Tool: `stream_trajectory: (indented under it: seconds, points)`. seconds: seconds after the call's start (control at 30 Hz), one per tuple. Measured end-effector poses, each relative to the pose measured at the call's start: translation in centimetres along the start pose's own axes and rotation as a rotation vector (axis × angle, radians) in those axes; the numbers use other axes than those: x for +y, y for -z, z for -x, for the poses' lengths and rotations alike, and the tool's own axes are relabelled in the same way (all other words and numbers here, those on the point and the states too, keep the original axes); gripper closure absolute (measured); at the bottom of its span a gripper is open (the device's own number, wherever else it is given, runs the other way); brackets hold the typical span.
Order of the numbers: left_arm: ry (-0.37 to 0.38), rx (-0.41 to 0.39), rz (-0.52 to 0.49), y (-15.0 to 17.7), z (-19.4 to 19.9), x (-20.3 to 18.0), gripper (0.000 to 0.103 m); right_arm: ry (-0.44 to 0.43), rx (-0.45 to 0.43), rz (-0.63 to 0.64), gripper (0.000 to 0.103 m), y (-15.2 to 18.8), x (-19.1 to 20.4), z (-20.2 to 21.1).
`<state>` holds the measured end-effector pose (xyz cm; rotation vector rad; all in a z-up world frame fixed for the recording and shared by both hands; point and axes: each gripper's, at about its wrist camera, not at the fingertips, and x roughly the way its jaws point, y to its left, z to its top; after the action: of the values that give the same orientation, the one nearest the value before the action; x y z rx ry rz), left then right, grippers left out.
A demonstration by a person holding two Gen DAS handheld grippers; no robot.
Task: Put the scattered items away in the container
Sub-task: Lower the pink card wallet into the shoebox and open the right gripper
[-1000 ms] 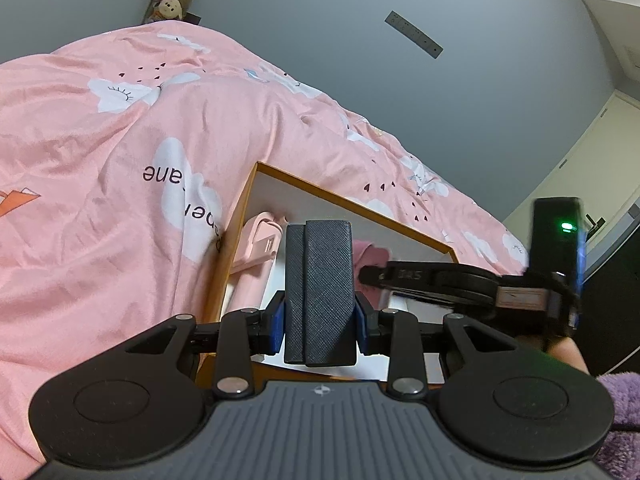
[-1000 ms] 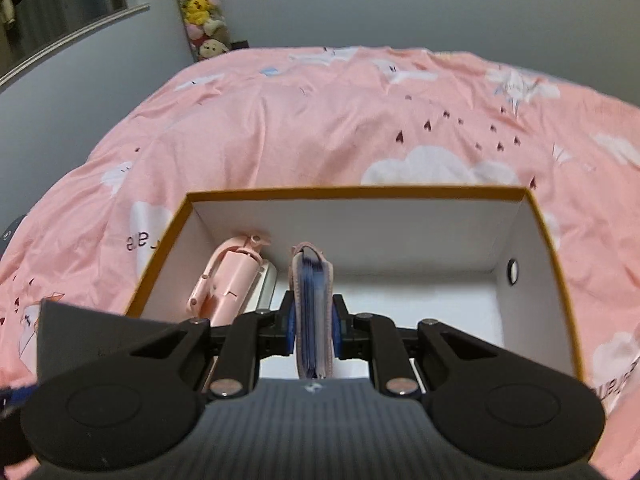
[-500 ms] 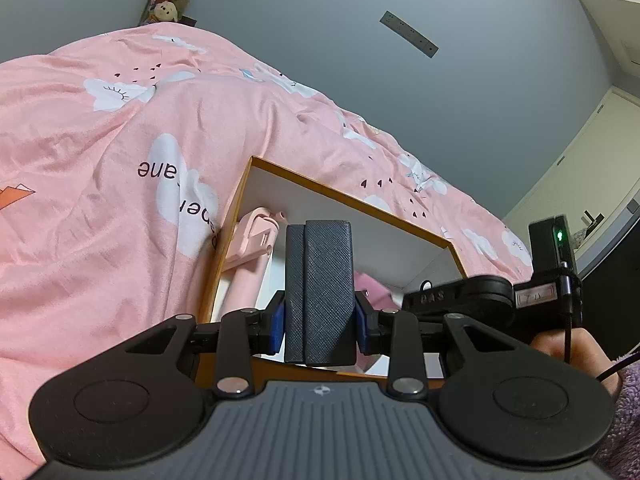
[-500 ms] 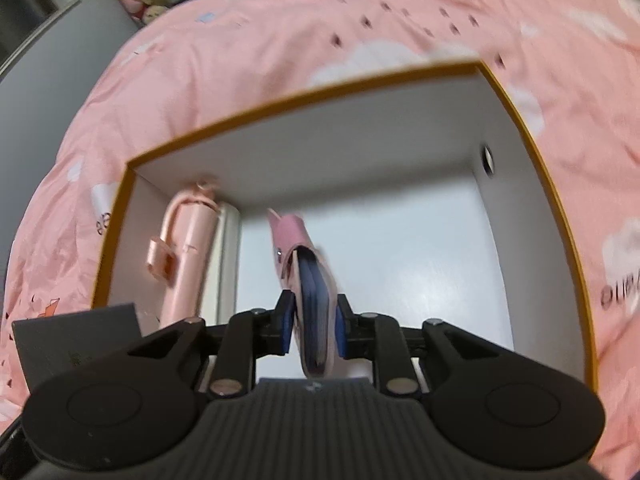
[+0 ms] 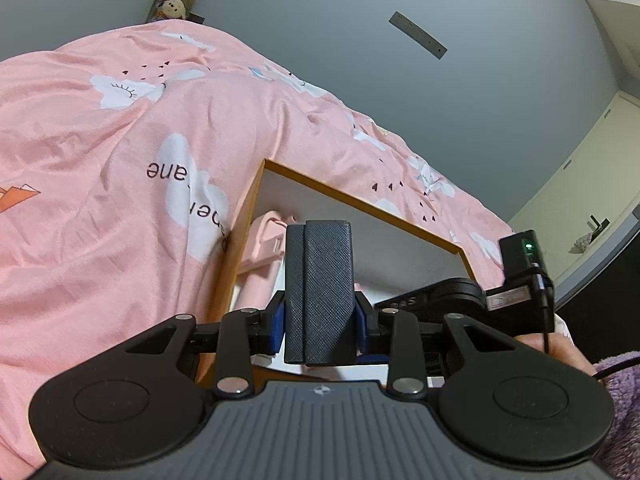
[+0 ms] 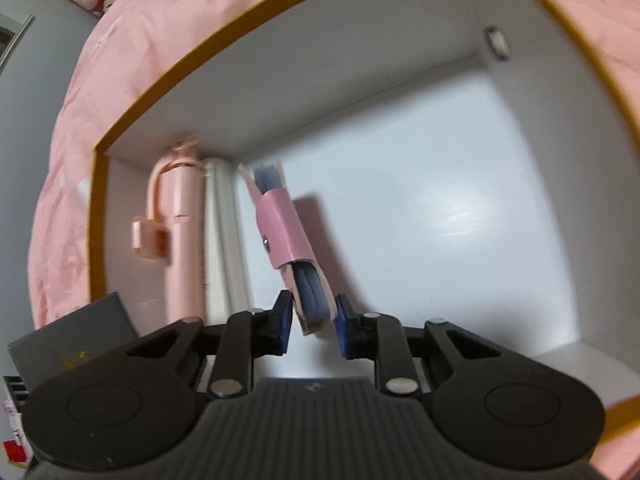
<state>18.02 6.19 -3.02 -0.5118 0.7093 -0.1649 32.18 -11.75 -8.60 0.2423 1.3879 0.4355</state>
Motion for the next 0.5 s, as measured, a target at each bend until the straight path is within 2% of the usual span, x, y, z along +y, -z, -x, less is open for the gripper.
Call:
stream_trajectory:
  seconds: [0.13, 0.27, 0.4, 0.5]
  points:
    - [-0.001, -0.004, 0.001, -0.3, 0.0, 0.3, 0.065, 0.010, -0.004, 0.034, 0.077, -0.5, 1.4, -0.8]
    - [-0.013, 0.001, 0.010, -0.5, -0.2, 0.5, 0.065, 0.071, 0.004, 0.111, 0.066, -0.6, 1.8, -1.2]
    - [-0.026, 0.000, 0.013, -0.8, -0.3, 0.8, 0.065, 0.085, 0.024, 0.153, 0.065, -0.8, 1.3, -0.9]
    - [-0.029, 0.000, 0.010, -1.1, -0.4, 0.8, 0.065, 0.118, 0.036, 0.246, 0.064, -1.0, 1.7, -0.6]
